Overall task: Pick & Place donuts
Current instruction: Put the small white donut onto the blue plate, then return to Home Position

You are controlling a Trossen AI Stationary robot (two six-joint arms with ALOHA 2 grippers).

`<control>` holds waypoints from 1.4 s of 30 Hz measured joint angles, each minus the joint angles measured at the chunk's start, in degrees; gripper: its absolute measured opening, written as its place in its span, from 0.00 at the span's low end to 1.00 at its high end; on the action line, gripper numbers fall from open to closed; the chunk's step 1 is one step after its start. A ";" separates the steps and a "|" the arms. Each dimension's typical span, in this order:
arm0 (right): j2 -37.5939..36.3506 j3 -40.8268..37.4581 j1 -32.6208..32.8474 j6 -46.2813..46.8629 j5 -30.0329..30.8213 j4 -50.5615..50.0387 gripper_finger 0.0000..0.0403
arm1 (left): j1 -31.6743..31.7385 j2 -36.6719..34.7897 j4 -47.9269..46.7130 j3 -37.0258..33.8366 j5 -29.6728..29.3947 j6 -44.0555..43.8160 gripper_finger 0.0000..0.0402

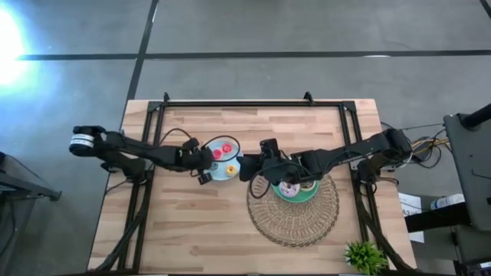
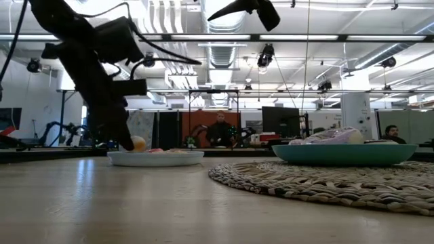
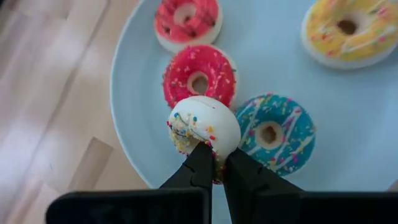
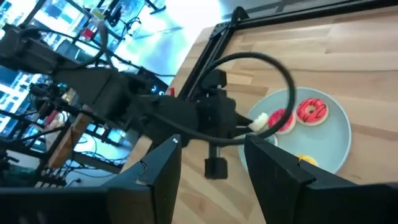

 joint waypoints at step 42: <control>-8.05 -11.16 5.27 6.74 4.35 -18.19 0.41 | -19.48 -27.25 2.52 -1.95 10.92 -26.20 0.29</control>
